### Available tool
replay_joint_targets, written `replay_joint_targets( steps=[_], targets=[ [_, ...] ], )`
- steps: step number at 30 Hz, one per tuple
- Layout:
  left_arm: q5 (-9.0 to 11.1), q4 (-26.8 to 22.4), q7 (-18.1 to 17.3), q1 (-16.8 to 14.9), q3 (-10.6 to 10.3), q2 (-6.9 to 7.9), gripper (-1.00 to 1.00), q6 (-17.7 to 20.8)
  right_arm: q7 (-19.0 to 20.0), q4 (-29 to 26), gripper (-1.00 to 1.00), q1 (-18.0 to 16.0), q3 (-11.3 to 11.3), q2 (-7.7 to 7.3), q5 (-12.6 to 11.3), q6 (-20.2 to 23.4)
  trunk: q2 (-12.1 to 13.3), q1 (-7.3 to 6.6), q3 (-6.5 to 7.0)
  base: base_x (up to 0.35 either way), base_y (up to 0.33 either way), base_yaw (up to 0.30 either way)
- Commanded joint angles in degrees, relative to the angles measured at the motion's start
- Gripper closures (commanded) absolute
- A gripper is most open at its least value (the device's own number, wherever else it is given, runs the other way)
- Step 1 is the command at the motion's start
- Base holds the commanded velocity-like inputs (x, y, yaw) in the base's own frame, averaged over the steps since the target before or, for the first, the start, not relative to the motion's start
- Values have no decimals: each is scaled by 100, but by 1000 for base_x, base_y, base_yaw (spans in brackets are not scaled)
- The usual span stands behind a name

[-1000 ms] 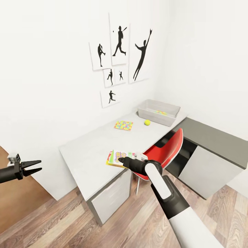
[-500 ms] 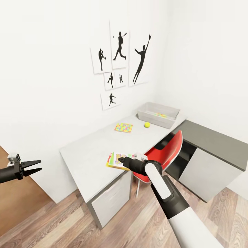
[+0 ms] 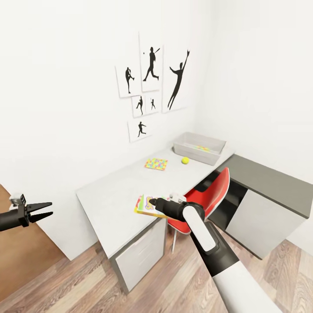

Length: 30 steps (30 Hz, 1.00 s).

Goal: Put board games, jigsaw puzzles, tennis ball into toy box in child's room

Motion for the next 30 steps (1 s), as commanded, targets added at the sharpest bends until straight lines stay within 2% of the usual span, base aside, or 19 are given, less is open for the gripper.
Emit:
replay_joint_targets(
  steps=[1,20,30],
  targets=[
    [-5,2,-24,-5,0,1,-100,61,-60,-7,-100,-6,4,0,-58,2,-12,4,-2,0,0,0],
    [-5,2,-24,-6,0,2,-100,61,-60,5,-100,-6,5,15,-58,-1,-12,4,175,0,0,0],
    [-8,4,-24,-4,0,-2,-100,61,-60,65,-100,-6,19,7,-76,-298,-12,4,268,0,0,0]
  ],
)
